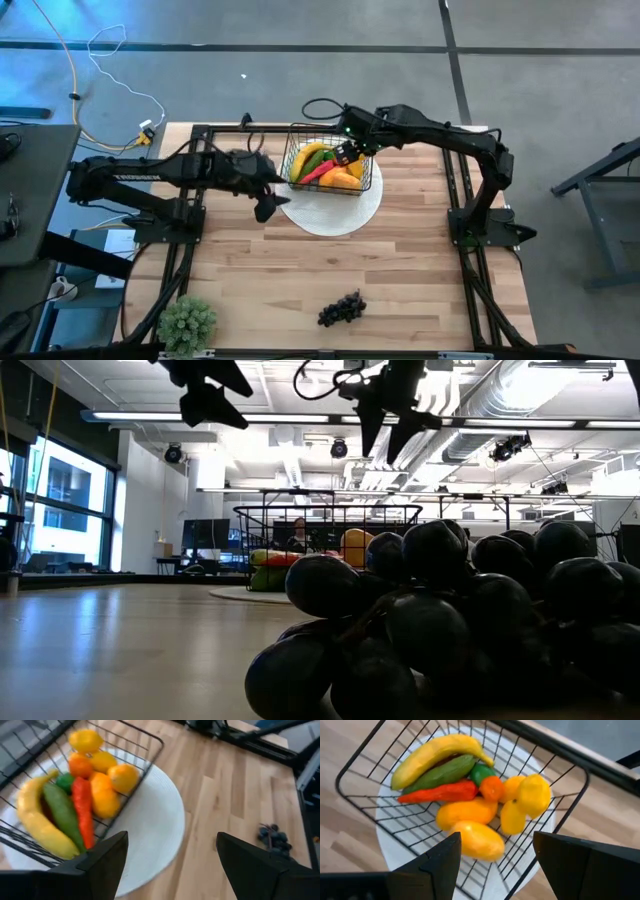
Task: Build produce basket
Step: Put the grapes into the wire basket
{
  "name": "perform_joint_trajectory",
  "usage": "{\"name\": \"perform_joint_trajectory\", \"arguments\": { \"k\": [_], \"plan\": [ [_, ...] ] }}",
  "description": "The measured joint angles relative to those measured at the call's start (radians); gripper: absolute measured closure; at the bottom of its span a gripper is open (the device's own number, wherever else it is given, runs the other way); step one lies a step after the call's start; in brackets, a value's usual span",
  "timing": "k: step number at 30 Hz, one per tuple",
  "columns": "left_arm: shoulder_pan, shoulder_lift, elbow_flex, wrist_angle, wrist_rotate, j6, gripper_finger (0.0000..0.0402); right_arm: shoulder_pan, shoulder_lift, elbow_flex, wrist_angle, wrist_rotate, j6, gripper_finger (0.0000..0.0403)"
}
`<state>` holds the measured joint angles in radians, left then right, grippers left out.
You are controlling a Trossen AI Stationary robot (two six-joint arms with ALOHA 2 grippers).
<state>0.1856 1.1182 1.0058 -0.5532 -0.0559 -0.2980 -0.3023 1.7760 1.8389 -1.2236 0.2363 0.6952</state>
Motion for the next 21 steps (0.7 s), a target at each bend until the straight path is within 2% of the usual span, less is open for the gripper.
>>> {"name": "perform_joint_trajectory", "arguments": {
  "k": [10, 21],
  "plan": [
    [-0.166, 0.060, 0.000, 0.036, -0.123, -0.083, 0.0108, 0.086, 0.000, 0.000, 0.000, 0.037, 0.116, 0.0174],
    [-0.350, 0.165, 0.000, 0.103, -0.242, -0.276, 0.0108, 0.143, 0.000, 0.000, -0.015, 0.076, 0.182, 0.0174]
  ]
}}
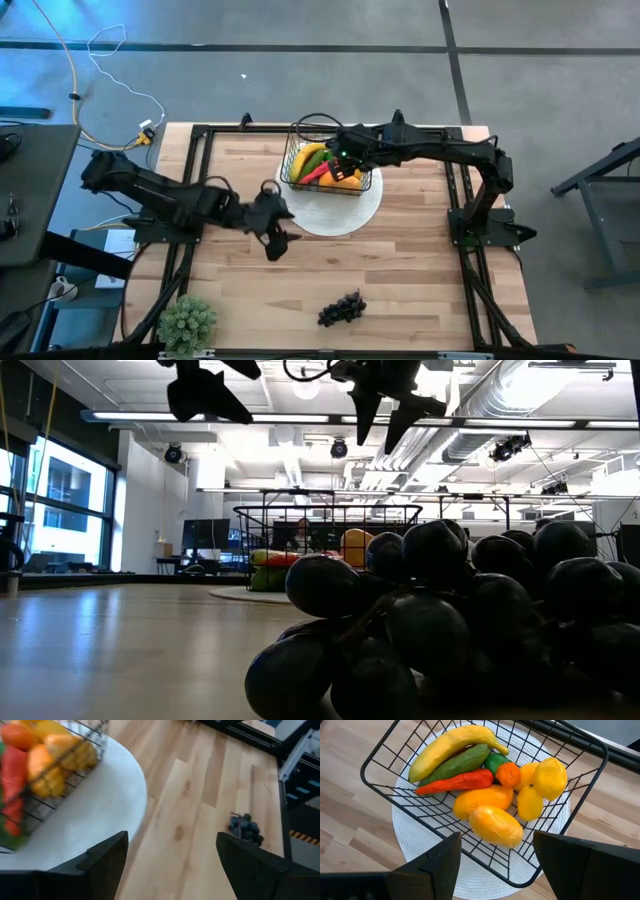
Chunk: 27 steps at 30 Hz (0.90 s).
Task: Build produce basket
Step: Put the grapes into the wire basket
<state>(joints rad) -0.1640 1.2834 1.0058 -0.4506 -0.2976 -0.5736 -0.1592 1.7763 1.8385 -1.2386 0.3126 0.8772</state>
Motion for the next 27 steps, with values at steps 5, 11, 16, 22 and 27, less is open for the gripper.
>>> {"name": "perform_joint_trajectory", "arguments": {
  "k": [5, 11, 16, 22, 27],
  "plan": [
    [-0.096, 0.069, 0.000, 0.075, -0.053, -0.048, 0.0108, 0.017, 0.000, 0.000, 0.000, 0.007, 0.007, 0.0174],
    [-0.178, 0.152, 0.000, 0.167, -0.111, -0.052, 0.0108, 0.039, 0.000, -0.001, -0.005, 0.007, 0.030, 0.0174],
    [-0.207, 0.203, 0.000, 0.156, -0.119, -0.052, 0.0108, 0.089, 0.000, -0.001, -0.011, 0.007, 0.065, 0.0174],
    [-0.219, 0.184, -0.001, -0.007, -0.140, -0.085, 0.0108, 0.197, 0.000, -0.001, -0.013, -0.021, 0.087, 0.0174],
    [-0.225, 0.134, 0.000, -0.154, -0.144, -0.105, 0.0108, 0.291, 0.000, -0.001, -0.014, -0.084, 0.121, 0.0174]
  ]
}}
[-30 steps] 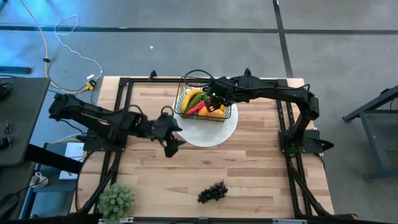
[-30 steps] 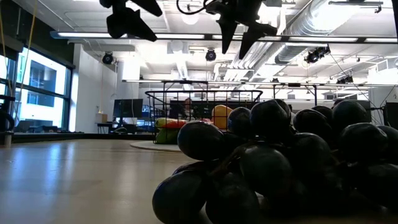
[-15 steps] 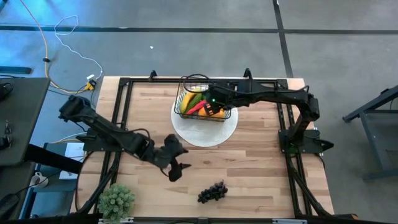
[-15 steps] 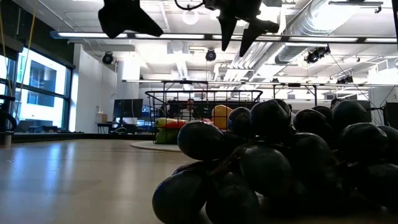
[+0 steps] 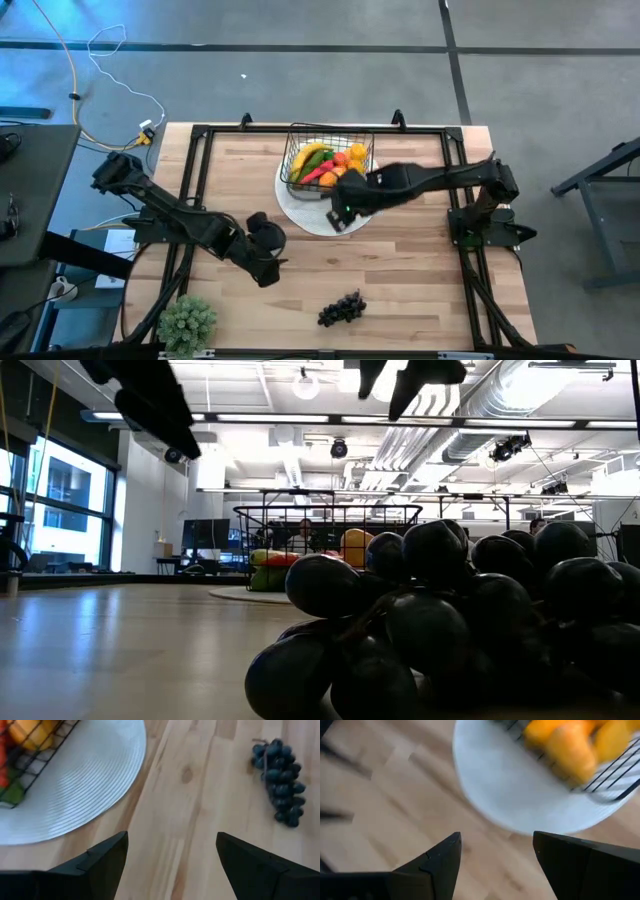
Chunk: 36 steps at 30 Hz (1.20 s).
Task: Build produce basket
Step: Put the grapes into the wire basket
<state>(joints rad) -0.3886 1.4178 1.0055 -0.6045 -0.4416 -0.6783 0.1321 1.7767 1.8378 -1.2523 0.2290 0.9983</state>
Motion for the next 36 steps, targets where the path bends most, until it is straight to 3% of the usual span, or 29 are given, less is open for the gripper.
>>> {"name": "perform_joint_trajectory", "arguments": {
  "k": [15, 19, 27, 36],
  "plan": [
    [-0.009, -0.124, 0.000, -0.196, 0.007, -0.002, 0.0108, 0.264, 0.019, -0.001, 0.007, -0.085, -0.038, 0.0173],
    [-0.009, -0.133, 0.000, -0.196, 0.015, -0.003, 0.0108, 0.312, 0.054, -0.001, 0.009, -0.086, -0.104, 0.0173],
    [-0.009, -0.133, 0.000, -0.196, 0.038, -0.001, 0.0108, 0.389, 0.150, -0.001, 0.131, -0.136, -0.390, 0.0174],
    [-0.008, -0.132, 0.000, -0.248, 0.039, -0.002, 0.0108, 0.419, 0.268, -0.001, 0.213, -0.140, -0.503, 0.0174]
  ]
}}
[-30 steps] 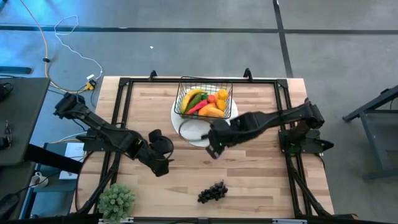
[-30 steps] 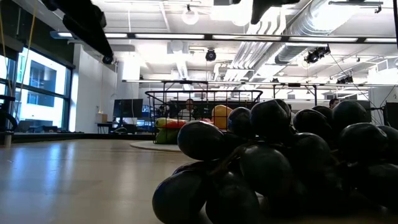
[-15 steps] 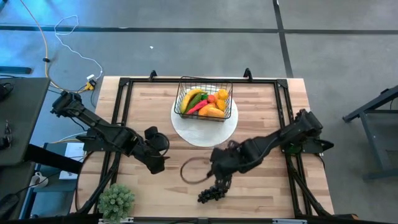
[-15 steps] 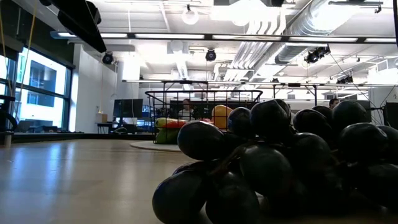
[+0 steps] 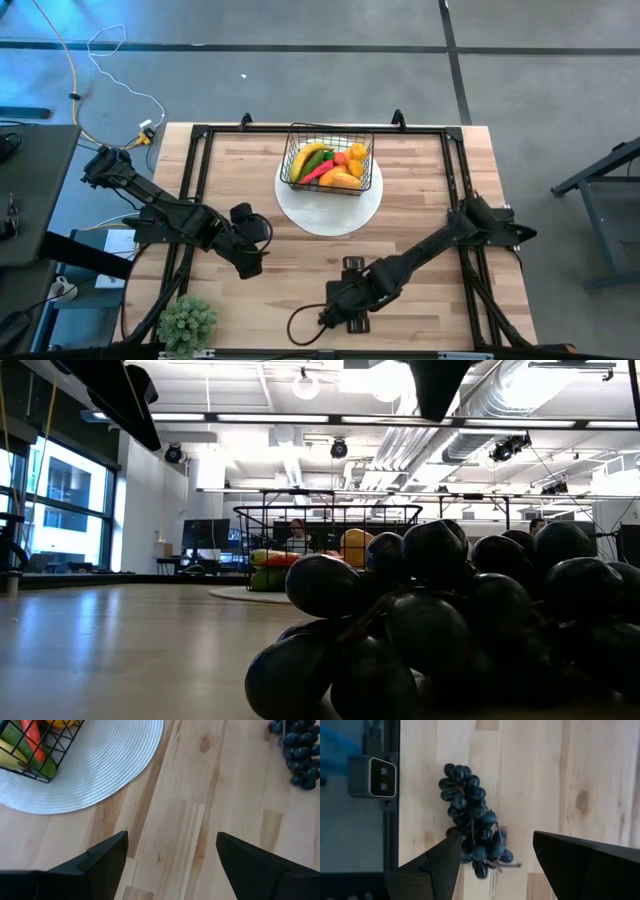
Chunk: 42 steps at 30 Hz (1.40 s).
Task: Build produce basket
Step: Put the grapes into the wire basket
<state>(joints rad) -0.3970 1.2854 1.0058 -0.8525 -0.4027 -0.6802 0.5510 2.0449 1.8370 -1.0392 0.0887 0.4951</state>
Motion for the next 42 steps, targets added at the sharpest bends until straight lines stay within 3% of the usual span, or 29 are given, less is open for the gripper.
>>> {"name": "perform_joint_trajectory", "arguments": {
  "k": [26, 31, 38, 42],
  "plan": [
    [0.000, 0.000, 0.000, -0.019, 0.011, -0.008, 0.0108, -0.001, 0.232, 0.000, 0.061, -0.133, -0.029, 0.0180],
    [0.000, 0.000, 0.000, -0.020, 0.011, -0.005, 0.0108, -0.001, 0.259, 0.002, 0.035, -0.149, -0.013, 0.0233],
    [0.012, 0.000, 0.000, -0.027, 0.012, 0.002, 0.0108, -0.007, 0.253, 0.002, 0.032, -0.172, 0.007, 0.0384],
    [0.044, -0.006, 0.000, -0.045, 0.014, -0.024, 0.0108, -0.022, 0.243, 0.000, 0.024, -0.166, 0.022, 0.0379]
  ]
}}
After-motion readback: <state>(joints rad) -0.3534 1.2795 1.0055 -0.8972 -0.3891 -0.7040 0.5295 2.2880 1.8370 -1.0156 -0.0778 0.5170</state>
